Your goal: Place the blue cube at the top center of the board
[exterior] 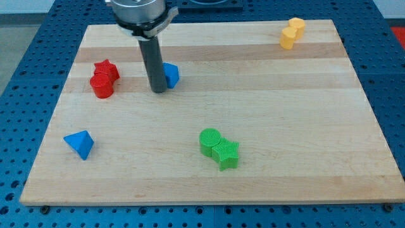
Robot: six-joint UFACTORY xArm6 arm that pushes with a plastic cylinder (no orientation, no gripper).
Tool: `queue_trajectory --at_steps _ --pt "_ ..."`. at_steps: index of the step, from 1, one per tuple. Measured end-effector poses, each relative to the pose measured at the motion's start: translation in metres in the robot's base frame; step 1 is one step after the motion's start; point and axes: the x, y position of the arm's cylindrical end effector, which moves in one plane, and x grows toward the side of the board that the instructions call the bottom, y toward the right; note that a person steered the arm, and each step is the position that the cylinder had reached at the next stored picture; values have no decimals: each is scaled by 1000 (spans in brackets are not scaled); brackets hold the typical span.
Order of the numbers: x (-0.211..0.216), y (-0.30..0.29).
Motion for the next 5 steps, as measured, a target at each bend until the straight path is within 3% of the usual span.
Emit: queue_trajectory --at_steps 5 --pt "-107 24"
